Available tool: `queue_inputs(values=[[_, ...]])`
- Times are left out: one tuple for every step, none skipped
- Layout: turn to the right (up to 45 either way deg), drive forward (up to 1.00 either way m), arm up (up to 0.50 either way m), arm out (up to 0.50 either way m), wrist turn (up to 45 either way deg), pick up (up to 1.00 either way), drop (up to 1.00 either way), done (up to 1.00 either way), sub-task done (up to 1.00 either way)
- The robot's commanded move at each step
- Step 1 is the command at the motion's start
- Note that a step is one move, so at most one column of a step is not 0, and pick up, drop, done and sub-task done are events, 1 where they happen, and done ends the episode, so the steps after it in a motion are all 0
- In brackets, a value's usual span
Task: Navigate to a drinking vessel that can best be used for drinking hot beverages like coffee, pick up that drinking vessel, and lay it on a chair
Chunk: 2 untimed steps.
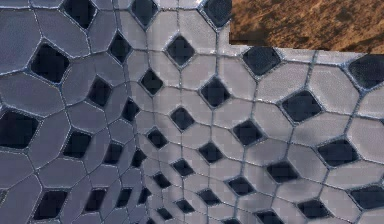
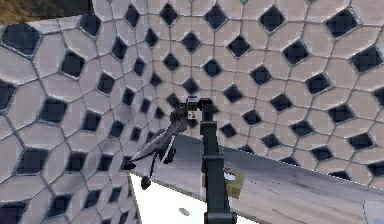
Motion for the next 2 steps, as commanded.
queue_inputs(values=[[0.0,0.00,0.00,0.00,45.0,0.00,0.00,0.00,0.00],[0.0,0.00,0.00,0.00,45.0,0.00,0.00,0.00,0.00]])
